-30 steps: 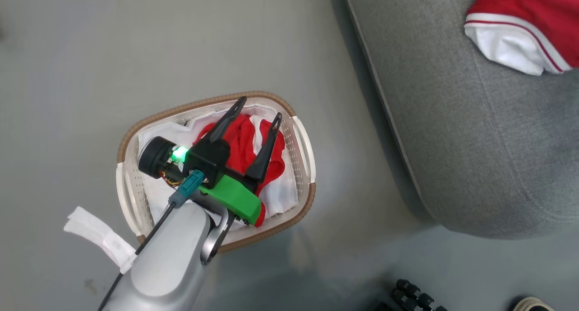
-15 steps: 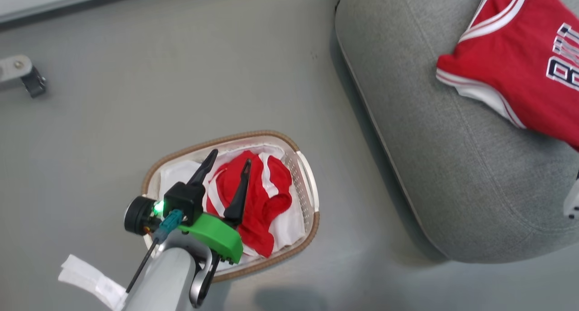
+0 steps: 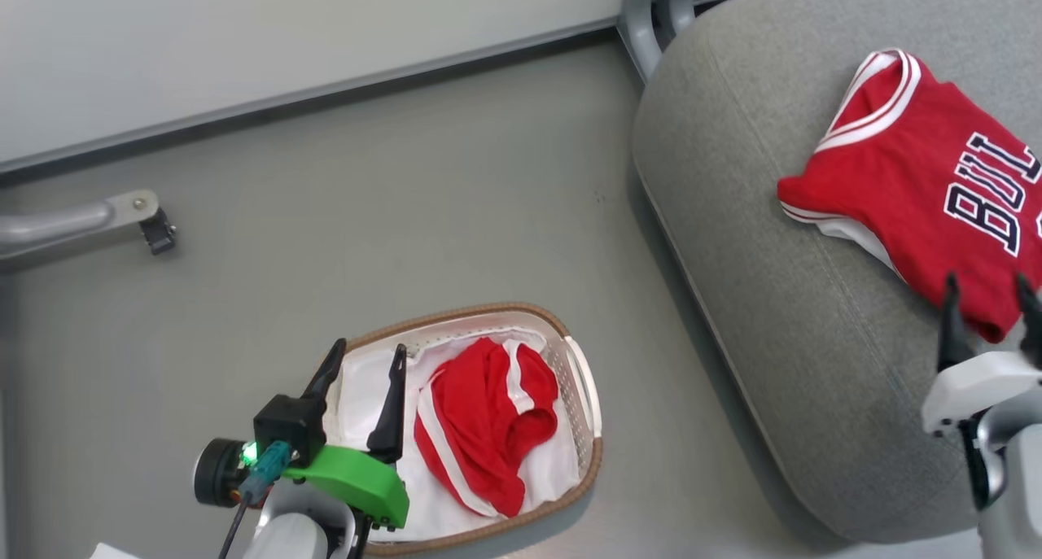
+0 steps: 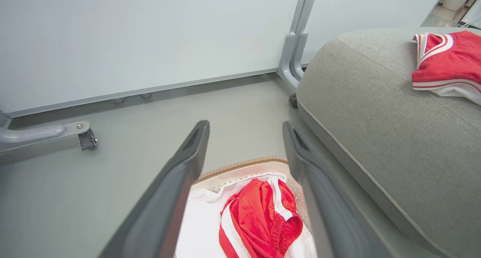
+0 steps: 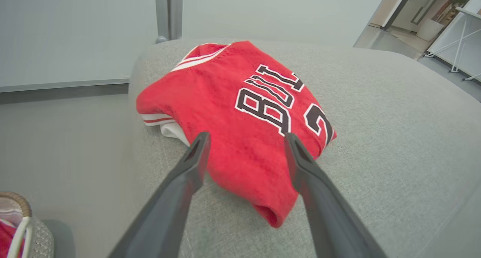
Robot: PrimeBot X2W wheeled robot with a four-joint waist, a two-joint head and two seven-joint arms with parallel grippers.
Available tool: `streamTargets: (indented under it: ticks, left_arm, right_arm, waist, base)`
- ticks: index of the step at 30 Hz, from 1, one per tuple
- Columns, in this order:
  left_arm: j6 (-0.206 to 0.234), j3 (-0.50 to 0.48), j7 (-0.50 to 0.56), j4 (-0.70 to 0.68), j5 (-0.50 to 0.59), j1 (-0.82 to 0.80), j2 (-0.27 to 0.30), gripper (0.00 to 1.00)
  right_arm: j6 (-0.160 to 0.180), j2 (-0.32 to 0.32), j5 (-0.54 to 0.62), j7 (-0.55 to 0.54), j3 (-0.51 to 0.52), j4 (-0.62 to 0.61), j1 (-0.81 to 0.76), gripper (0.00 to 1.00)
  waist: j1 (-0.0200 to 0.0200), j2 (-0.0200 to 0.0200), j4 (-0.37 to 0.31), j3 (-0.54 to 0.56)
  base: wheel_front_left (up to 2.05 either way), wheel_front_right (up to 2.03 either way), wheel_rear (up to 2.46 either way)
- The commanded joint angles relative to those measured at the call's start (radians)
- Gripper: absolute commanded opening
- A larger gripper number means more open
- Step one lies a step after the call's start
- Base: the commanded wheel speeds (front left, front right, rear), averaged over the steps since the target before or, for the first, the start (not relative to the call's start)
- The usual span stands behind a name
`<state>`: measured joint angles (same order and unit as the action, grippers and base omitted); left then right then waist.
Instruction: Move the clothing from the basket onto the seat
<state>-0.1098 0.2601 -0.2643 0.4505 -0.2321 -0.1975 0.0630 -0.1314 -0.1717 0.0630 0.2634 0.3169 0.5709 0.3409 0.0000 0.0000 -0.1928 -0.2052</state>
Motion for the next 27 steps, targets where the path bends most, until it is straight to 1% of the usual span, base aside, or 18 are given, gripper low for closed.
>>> streamTargets:
  ticks: [1, 10, 17, 23, 27]
  left_arm:
    - [0.007, -0.016, 0.000, -0.009, 0.011, 0.023, -0.001, 1.00]
    - [0.037, -0.139, 0.000, -0.058, 0.051, 0.101, -0.008, 1.00]
    - [0.056, -0.202, 0.000, -0.095, 0.097, 0.160, -0.010, 1.00]
    - [0.063, -0.235, 0.000, -0.107, 0.097, 0.205, -0.011, 1.00]
    - [0.077, -0.259, 0.000, -0.098, 0.078, 0.225, -0.011, 1.00]
  right_arm:
    - [0.001, 0.003, -0.016, 0.002, -0.017, -0.011, -0.022, 1.00]
    - [0.001, 0.057, -0.083, 0.002, -0.167, -0.068, -0.066, 1.00]
    - [0.001, 0.089, -0.119, 0.002, -0.234, -0.104, -0.111, 1.00]
    - [0.001, 0.104, -0.129, 0.002, -0.275, -0.103, -0.137, 1.00]
    - [0.001, 0.112, -0.137, 0.002, -0.301, -0.106, -0.153, 1.00]
  waist:
    - [0.0000, 0.0000, 0.036, 0.043]
    - [0.0000, 0.0000, 0.098, 0.124]
    - [0.0000, 0.0000, 0.157, 0.176]
    - [0.0000, 0.0000, 0.188, 0.203]
    - [0.0000, 0.0000, 0.202, 0.211]
  base:
    - [0.00, 0.00, 0.00]
    - [0.00, 0.00, 0.00]
    - [0.00, 0.00, 0.00]
    - [0.00, 0.00, 0.00]
    - [0.00, 0.00, 0.00]
